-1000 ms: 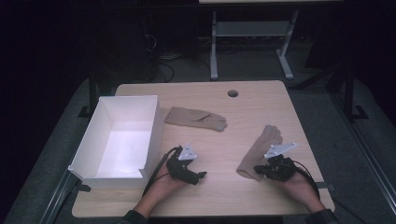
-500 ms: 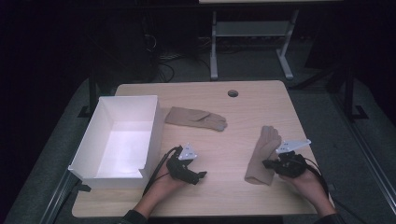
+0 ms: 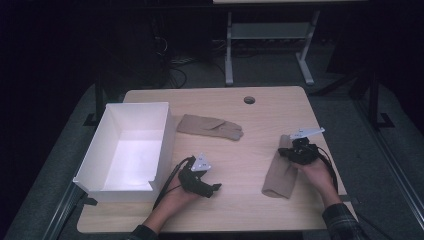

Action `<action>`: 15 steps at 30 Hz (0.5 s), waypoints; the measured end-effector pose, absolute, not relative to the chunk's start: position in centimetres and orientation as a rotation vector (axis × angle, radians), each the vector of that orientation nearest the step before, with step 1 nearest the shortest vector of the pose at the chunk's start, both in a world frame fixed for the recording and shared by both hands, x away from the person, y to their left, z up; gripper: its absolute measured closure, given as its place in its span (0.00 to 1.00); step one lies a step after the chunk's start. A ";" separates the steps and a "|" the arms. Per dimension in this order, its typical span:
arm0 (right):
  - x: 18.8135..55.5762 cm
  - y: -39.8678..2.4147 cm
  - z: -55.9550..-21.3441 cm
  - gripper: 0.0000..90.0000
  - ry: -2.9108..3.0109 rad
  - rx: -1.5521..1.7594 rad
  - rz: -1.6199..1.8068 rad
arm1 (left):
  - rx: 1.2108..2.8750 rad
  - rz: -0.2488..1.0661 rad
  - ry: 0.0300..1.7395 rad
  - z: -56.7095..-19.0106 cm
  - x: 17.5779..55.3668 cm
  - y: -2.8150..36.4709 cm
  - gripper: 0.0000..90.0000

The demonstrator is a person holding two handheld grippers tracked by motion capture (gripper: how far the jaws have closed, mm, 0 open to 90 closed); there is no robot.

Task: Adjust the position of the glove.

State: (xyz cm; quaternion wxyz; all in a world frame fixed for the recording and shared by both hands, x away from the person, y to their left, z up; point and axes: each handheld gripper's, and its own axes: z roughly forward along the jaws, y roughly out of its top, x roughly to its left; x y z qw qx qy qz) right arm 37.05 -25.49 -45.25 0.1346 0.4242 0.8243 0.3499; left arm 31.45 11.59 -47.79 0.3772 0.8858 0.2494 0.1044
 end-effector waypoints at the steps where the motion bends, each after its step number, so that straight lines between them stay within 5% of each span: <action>1: 37.3 -25.5 -45.4 1.00 2.378 1.238 1.020 | 2.264 0.267 0.638 -47.8 31.4 11.6 0.14; 15: 37.4 -24.9 -46.5 1.00 2.467 1.223 0.989 | 2.264 0.267 0.639 -47.8 31.4 11.6 0.14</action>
